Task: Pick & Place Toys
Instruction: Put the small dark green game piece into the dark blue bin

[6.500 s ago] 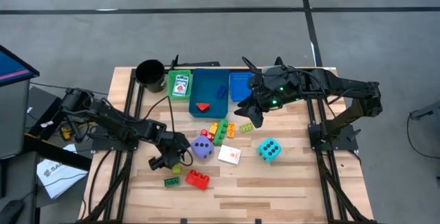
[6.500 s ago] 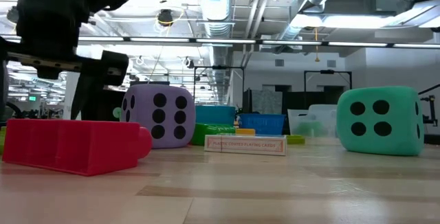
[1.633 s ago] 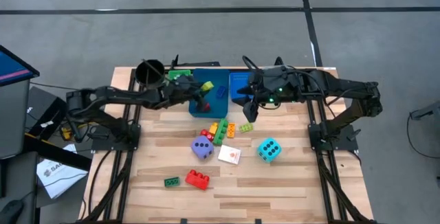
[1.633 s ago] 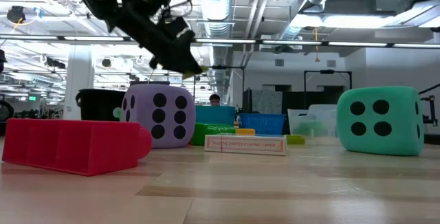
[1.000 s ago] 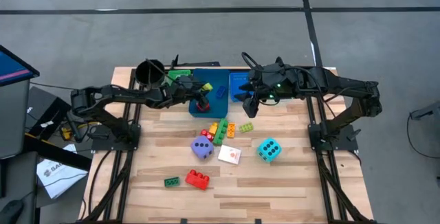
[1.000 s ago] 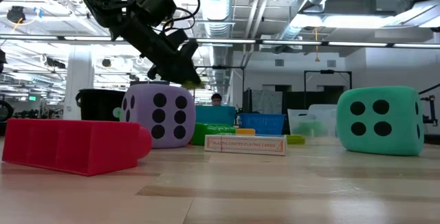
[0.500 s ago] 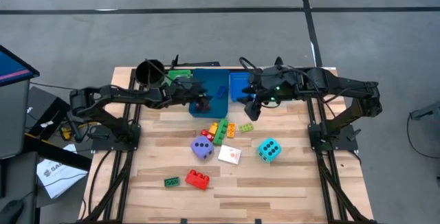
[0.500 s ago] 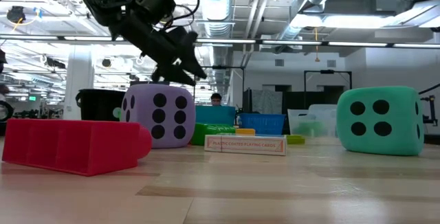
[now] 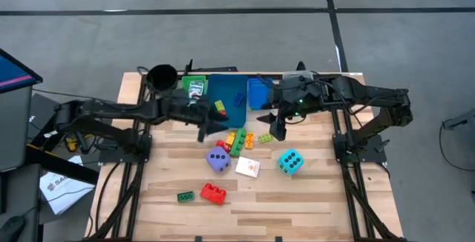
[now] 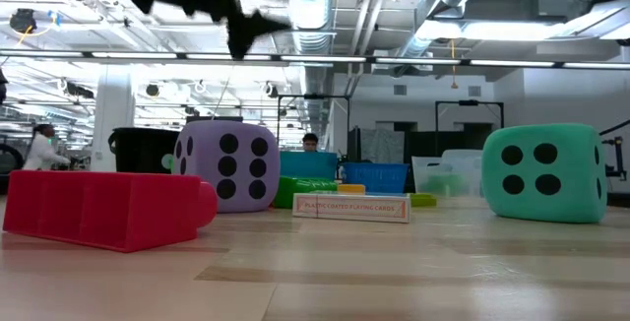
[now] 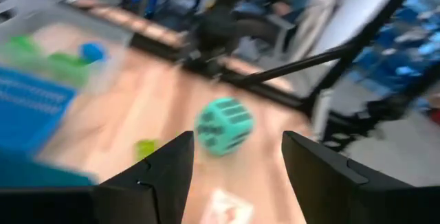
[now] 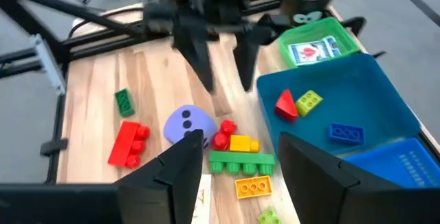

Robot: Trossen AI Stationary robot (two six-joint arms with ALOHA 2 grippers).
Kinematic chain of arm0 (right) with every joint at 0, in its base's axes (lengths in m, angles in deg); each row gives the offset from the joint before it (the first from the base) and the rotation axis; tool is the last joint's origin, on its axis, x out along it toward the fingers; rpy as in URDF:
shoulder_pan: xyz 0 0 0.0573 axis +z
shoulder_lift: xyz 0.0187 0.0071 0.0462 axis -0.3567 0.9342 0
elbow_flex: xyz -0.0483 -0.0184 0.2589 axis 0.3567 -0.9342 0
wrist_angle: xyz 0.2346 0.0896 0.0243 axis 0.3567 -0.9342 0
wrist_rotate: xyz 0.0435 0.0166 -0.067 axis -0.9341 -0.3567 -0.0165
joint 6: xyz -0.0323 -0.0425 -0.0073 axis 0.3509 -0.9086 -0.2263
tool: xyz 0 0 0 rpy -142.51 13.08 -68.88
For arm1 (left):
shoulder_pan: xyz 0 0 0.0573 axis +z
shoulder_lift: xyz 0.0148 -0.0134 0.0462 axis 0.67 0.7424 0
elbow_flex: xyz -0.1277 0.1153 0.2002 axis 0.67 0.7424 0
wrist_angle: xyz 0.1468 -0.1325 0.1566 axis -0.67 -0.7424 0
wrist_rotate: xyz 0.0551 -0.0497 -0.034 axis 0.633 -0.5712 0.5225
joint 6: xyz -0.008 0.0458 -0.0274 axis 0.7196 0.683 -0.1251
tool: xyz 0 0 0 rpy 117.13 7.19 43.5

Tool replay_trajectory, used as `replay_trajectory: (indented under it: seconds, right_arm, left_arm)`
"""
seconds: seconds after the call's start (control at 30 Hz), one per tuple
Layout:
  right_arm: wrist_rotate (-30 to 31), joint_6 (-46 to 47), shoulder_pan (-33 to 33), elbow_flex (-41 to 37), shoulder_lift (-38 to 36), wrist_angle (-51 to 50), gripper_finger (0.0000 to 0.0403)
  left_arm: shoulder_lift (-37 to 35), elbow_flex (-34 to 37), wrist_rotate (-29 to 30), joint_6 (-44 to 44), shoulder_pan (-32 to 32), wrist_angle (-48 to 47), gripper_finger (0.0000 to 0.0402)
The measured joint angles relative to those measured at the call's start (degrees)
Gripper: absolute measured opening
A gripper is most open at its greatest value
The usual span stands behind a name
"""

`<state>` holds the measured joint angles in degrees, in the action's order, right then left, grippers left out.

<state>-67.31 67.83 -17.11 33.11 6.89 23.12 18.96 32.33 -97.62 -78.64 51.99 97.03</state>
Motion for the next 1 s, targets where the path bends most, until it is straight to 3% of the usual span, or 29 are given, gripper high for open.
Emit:
replay_trajectory:
  seconds: [0.17,0.33,0.7,0.87,1.0]
  right_arm:
    - [-3.35,-4.2,1.03,0.0,0.0,1.54,0.0184]
    - [-4.6,-2.65,4.05,0.0,0.19,6.91,0.0184]
    - [-0.71,9.26,13.12,-0.05,15.34,22.39,0.0184]
    - [-0.09,17.96,16.64,2.46,20.45,24.37,0.0184]
    - [4.56,22.55,19.76,5.75,22.44,23.99,0.0184]
  left_arm:
    - [-6.59,0.0,1.15,-1.91,-6.45,-0.51,0.0213]
    - [-10.51,-0.02,4.94,-1.73,-13.03,-5.91,0.0209]
    - [-10.8,0.15,5.53,-1.55,-27.15,-24.88,0.0228]
    - [-10.5,2.87,5.54,-1.57,-33.17,-29.07,0.0245]
    - [-10.51,7.02,5.61,-3.52,-37.55,-29.64,0.026]
